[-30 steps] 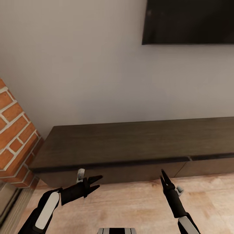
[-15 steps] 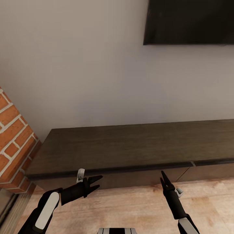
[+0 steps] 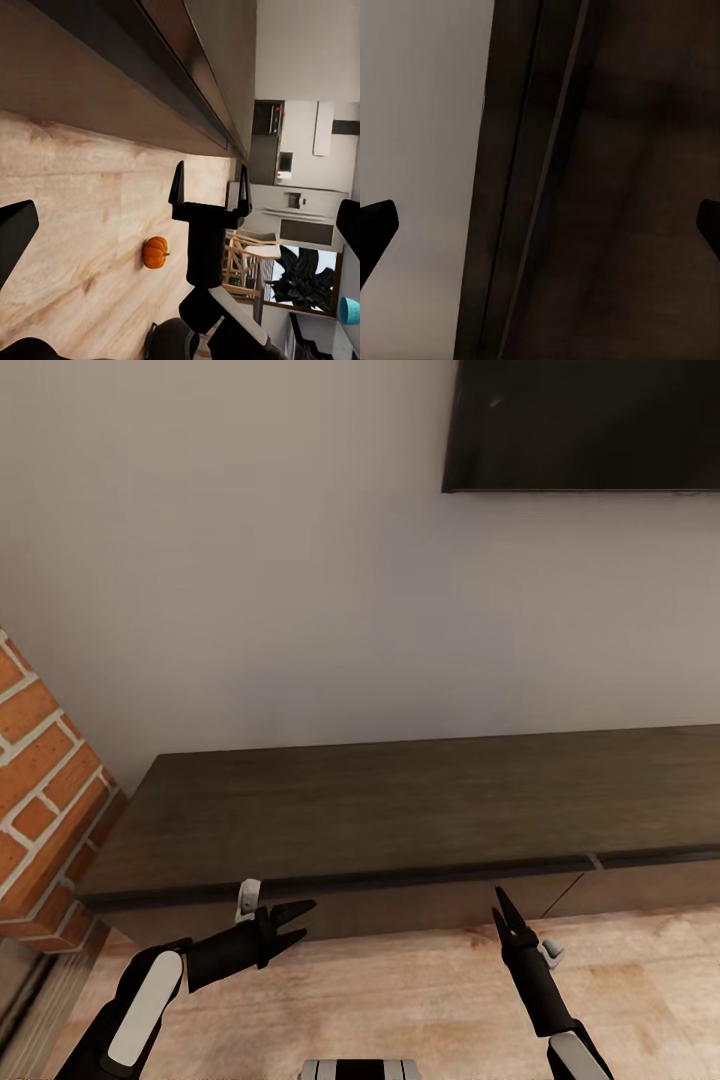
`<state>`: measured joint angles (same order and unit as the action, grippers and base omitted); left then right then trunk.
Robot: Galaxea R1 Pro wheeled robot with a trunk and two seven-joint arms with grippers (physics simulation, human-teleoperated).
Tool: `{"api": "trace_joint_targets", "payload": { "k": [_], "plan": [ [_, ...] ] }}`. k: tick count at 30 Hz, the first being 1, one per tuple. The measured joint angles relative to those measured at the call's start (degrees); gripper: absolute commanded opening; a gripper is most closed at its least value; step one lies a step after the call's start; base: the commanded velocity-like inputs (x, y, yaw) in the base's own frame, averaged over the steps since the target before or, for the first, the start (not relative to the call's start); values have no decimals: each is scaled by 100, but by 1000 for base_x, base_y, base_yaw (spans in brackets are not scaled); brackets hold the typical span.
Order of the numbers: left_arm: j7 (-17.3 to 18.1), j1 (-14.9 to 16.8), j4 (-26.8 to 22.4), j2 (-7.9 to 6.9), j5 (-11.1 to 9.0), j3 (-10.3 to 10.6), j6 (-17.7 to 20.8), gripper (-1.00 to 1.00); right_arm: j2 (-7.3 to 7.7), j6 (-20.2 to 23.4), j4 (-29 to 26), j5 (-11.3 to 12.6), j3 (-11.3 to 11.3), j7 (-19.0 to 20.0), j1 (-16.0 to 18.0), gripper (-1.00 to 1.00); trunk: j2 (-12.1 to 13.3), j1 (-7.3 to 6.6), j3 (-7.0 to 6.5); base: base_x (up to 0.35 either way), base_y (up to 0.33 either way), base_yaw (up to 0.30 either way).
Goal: Place each of the two pumpkins and all three candles from the living room inside a cabinet in the living room (use any cabinet), then make sure every cabinet is closed, and position the cauldron so it is next to a table in the living room.
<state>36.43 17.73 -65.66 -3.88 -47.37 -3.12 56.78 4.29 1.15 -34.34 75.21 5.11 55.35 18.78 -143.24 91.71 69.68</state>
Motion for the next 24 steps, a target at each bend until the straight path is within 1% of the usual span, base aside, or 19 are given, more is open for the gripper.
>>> {"api": "trace_joint_targets", "payload": {
  "k": [16,24],
  "plan": [
    [2,-1,0,0,0,-6,0,100,0,5,-7,-3,0,9,0,100,0,0,0,29,12,0],
    [-2,-1,8,0,0,2,0,100,0,4,-7,-4,0,9,0,100,0,0,0,71,0,0]
  ]
}}
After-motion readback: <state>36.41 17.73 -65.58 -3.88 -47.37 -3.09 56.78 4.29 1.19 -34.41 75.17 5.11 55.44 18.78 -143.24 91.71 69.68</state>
